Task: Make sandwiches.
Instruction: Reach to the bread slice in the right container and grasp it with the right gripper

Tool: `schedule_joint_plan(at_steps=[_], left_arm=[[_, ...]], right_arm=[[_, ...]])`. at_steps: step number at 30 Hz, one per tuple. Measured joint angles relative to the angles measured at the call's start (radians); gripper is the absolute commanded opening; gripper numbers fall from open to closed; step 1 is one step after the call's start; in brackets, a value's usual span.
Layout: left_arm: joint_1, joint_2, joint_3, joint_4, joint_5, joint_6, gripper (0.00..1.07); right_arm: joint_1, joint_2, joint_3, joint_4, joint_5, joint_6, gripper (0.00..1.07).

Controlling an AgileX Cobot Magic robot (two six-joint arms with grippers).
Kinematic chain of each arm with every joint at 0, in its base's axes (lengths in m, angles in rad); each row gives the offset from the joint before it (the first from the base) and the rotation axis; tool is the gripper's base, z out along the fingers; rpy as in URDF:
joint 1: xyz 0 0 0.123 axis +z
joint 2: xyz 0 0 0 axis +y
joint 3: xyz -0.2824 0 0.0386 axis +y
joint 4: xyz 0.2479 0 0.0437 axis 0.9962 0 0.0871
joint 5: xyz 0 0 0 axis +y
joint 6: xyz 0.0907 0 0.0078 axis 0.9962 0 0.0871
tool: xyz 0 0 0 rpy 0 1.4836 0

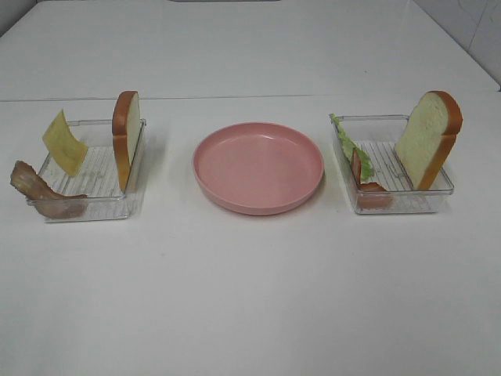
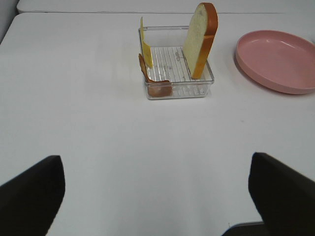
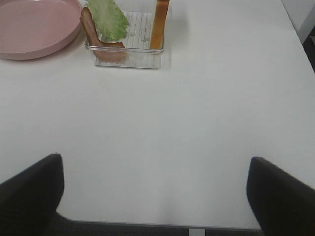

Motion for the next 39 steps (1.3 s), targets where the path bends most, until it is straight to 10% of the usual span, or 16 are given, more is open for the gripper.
schedule_joint_plan(at_steps=[23, 39], left_arm=[[0.000, 0.000, 0.000, 0.000, 0.000, 0.000, 0.93], [0.000, 0.000, 0.000, 0.000, 0.000, 0.000, 0.93]], right_arm=[[0.000, 0.027, -0.025, 0.000, -0.015, 0.036, 0.99], [0.000, 0.635, -0.206, 0.013, -0.237, 0.046, 0.99]])
